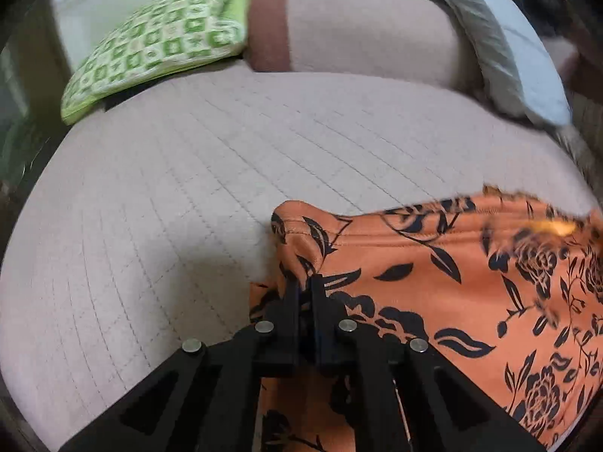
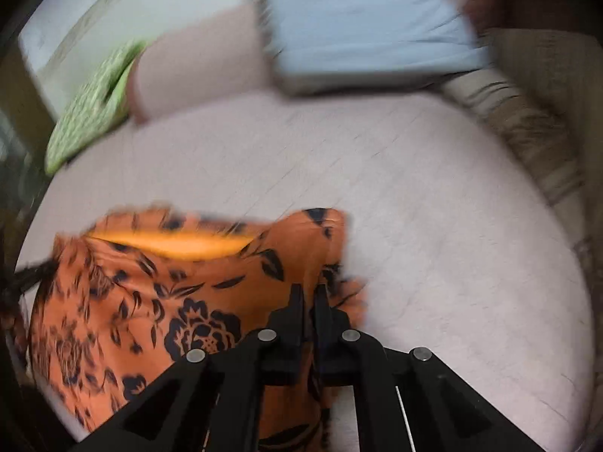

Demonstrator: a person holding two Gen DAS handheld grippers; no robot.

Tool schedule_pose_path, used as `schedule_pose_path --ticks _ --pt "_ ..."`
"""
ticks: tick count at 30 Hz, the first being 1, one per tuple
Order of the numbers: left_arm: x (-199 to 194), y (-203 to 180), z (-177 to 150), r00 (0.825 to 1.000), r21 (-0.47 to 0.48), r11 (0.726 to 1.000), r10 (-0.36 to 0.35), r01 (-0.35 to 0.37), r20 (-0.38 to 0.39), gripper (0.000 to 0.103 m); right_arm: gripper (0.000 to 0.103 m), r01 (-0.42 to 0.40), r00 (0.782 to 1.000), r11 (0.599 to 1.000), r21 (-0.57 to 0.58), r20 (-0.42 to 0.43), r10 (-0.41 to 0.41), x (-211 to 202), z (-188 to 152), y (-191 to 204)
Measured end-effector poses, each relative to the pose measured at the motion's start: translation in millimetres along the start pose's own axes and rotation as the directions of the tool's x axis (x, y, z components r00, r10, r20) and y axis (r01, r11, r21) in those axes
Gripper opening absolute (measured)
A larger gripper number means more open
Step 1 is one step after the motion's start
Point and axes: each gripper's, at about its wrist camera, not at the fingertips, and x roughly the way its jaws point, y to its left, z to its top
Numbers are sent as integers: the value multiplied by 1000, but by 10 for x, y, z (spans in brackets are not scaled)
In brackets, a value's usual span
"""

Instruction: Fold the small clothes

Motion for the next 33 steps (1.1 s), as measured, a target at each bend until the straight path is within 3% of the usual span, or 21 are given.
schedule_pose_path --ticks 2,3,5,6,8,10,13,14,16,17,18,19,20,21,23,25,27,28,30,31,33 --pt "151 56 -35 999 -41 999 0 -1 -44 13 13 -32 993 998 54 -109 38 259 -71 -141" --pt "71 53 -27 1000 -41 999 11 -13 -28 16 19 -42 996 996 80 -72 48 196 -76 -183" --pt "-117 56 -34 999 -54 998 35 -34 7 35 55 -19 1000 995 96 11 18 -72 -58 -196" --pt "-244 64 -64 998 -66 997 44 -40 52 36 72 -5 998 995 103 61 -1 -207 -53 -187" --pt "-478 58 -143 993 -68 997 47 -40 112 44 72 -29 991 996 81 136 18 -462 -31 -106" --pt "-673 -17 -262 988 -58 998 1 8 154 47 72 -140 982 989 41 132 134 -587 -19 62" --pt "-710 -208 -420 985 13 999 -44 42 168 51 72 -405 913 914 -10 50 404 -498 -100 368" --pt "-568 -270 -497 990 35 999 -10 5 142 52 71 -426 904 905 -2 30 426 -384 -126 378" --pt "-253 -162 -577 997 -13 998 70 -69 19 54 71 -320 945 943 89 -44 324 51 -185 214" --pt "-192 -67 -584 998 -66 996 65 -64 6 63 69 -233 963 945 230 -83 257 282 -234 -34" --pt "-225 19 -570 999 -121 992 48 -47 7 63 57 -269 957 911 313 -23 291 226 -261 -163" --pt "-325 115 -540 1000 -182 983 16 -17 -7 63 60 -289 954 896 338 23 299 111 -266 -194" --pt "-445 160 -538 1000 -209 978 14 -9 19 63 66 -273 962 913 302 61 267 -91 -277 -161" --pt "-540 169 -548 999 -211 977 24 -13 47 63 72 -260 965 935 240 88 246 -297 -319 -90" --pt "-777 120 -625 995 -185 983 36 -18 94 63 73 -302 952 932 202 113 284 -530 -440 -12" --pt "-934 32 -774 993 -175 984 -14 35 121 65 75 -390 921 902 184 70 384 -632 -715 87" --pt "-961 -65 -882 990 -156 984 -73 91 119 68 75 -405 911 897 178 0 411 -540 -984 127" --pt "-907 -135 -975 992 -130 988 -76 89 99 70 73 -363 926 913 188 -38 376 -414 -1102 82" --pt "-649 -238 -1045 1000 -68 998 -3 3 0 72 60 -367 924 879 306 8 383 -340 -1238 -108" --pt "-636 -258 -1080 999 -34 999 30 -29 32 75 60 -371 922 867 333 22 387 -391 -1218 -133" --pt "-765 -250 -1045 999 -44 998 40 -38 29 75 67 -359 932 890 280 61 356 -659 -1181 -17"
